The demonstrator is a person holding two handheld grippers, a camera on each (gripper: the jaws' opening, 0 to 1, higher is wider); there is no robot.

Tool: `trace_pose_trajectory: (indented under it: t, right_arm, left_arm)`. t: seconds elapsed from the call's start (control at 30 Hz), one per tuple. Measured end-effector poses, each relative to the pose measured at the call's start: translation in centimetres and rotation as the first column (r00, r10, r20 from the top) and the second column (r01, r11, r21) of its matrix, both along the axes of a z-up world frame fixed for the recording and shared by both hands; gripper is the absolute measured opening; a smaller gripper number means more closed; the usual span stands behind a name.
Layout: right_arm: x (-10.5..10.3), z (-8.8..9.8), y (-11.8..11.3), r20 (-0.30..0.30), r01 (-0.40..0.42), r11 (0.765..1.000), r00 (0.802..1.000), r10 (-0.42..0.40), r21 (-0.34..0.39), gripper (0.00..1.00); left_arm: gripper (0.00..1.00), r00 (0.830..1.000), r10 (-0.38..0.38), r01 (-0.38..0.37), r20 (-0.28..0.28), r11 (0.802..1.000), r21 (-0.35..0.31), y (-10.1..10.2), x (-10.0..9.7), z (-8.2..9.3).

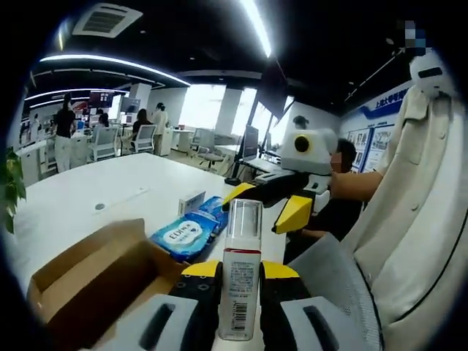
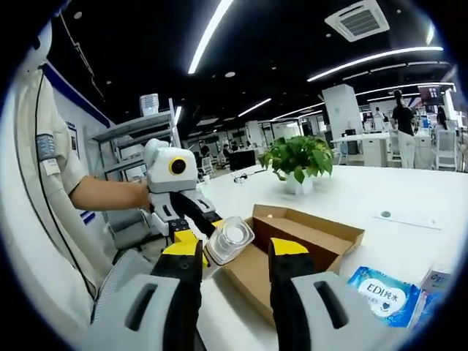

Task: Operate the shoe box by opening the lid, removing the specified soft item, and placing it in the target area until the item is outside and the box remains undamaged.

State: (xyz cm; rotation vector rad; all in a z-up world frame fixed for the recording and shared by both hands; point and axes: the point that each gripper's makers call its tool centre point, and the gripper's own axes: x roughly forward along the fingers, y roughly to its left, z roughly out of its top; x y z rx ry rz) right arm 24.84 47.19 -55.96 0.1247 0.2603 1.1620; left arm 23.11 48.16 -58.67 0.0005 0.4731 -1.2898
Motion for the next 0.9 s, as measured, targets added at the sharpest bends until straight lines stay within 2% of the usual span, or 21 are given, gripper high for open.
trace_pose_trajectory:
  t: [0.33,0.47,0.73,0.9]
  right_arm:
    - [-0.7,0.6,0.8,-0.04,-0.026,0.998,0.999,0.028,0.055,0.23]
    - [-0.7,0.7,0.9,-0.067,-0.025,0.997,0.997,0.03,0.077,0.22]
    - [-0.7,0.1,1.1,-0.064,-0.03,0.999,0.997,0.033,0.04,0.21]
    - [-0.7,-0.1,1.2,-0.056,-0.032,0.999,0.998,0.033,0.022,0.2]
  left_arm:
    - [0.19,0.998,-0.036,0.032,-0.048,0.996,-0.086,-0.7,-0.7,0.9]
    - [0.19,0.997,-0.045,0.039,-0.066,0.995,-0.092,-0.8,-0.9,0.8]
    - [0.19,0.997,-0.049,0.046,-0.066,0.998,-0.053,-0.8,-1.0,0.0]
    - [0.2,0.998,-0.048,0.047,-0.027,0.999,-0.013,-1.0,-0.9,-0.4]
